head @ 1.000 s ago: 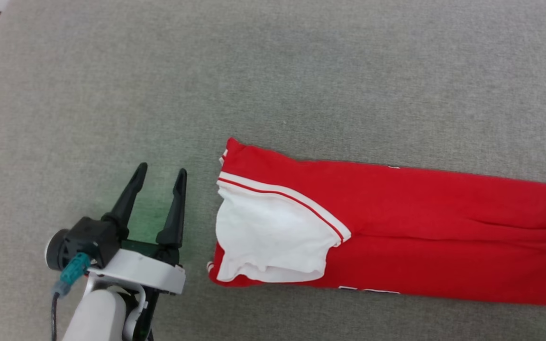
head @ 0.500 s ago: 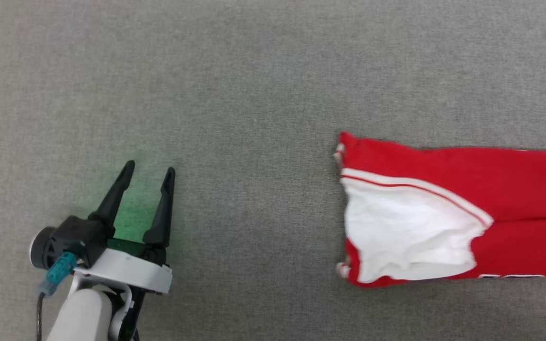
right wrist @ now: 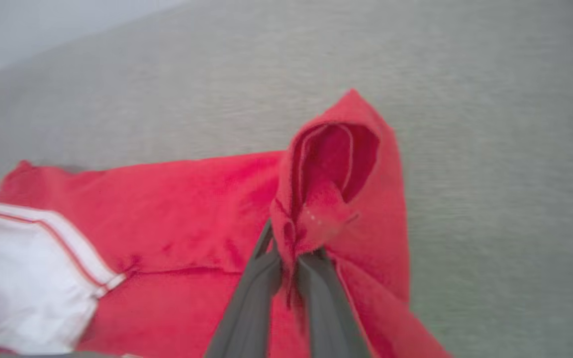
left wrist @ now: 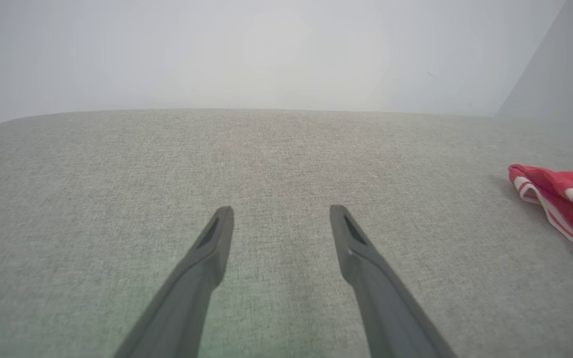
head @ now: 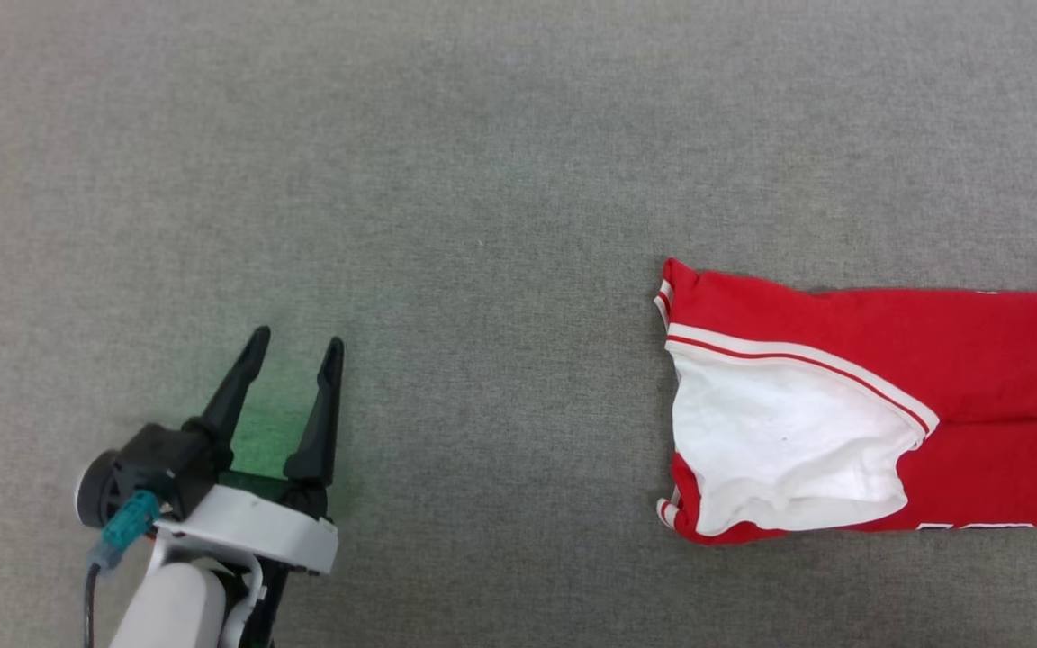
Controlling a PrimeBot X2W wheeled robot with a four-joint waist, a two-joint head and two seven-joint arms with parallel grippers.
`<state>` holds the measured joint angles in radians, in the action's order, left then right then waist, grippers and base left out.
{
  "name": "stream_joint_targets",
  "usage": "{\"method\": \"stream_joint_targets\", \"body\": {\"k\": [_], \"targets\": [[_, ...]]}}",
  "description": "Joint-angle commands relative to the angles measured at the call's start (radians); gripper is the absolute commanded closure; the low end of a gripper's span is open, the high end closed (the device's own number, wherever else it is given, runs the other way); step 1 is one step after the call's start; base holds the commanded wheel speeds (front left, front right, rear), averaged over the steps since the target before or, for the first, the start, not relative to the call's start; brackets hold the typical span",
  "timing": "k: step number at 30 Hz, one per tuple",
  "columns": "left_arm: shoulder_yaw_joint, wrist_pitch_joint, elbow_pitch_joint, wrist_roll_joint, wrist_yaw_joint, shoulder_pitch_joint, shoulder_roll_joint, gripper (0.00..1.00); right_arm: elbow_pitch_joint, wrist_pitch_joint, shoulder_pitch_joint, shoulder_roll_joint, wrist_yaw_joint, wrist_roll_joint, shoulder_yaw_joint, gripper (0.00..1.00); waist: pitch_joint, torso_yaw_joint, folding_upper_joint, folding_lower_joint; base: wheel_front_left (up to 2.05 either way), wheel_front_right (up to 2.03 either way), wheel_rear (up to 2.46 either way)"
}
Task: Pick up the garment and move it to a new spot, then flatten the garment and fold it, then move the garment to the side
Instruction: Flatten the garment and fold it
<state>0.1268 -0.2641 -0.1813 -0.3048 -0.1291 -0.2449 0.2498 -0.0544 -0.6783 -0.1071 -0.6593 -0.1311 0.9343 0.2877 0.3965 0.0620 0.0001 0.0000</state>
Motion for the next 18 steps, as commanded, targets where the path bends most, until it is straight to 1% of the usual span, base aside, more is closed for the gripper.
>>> {"method": "stream_joint_targets", "body": {"k": [1,5,9,13,18], "targets": [[-0.004,0.001,-0.003,-0.005,-0.002,0.013,-0.005,0.0,-0.072,-0.008,0.016,0.013,0.001,0.026,-0.03,1.0,-0.01,0.005,-0.0001,0.0,0.0,0.0,0.0],[-0.002,0.001,-0.008,-0.013,-0.002,0.026,-0.016,0.0,-0.246,-0.041,0.027,0.022,0.001,0.044,-0.122,1.0,-0.022,0.013,-0.0001,0.0,0.0,0.0,0.0],[0.008,0.001,-0.011,-0.021,-0.002,0.024,-0.027,0.0,-0.34,-0.079,-0.018,0.046,0.001,0.03,-0.253,1.0,-0.032,0.03,-0.0001,0.0,0.0,0.0,0.0],[0.014,0.001,-0.014,-0.03,-0.002,0.02,-0.038,0.0,-0.342,-0.095,-0.083,0.083,0.001,-0.003,-0.398,1.0,-0.036,0.055,-0.0001,0.0,0.0,0.0,0.0],[0.016,0.001,-0.014,-0.035,-0.002,0.023,-0.049,0.0,-0.276,-0.09,-0.177,0.124,0.001,-0.064,-0.548,1.0,-0.034,0.083,-0.0001,0.0,0.0,0.0,0.0]]}}
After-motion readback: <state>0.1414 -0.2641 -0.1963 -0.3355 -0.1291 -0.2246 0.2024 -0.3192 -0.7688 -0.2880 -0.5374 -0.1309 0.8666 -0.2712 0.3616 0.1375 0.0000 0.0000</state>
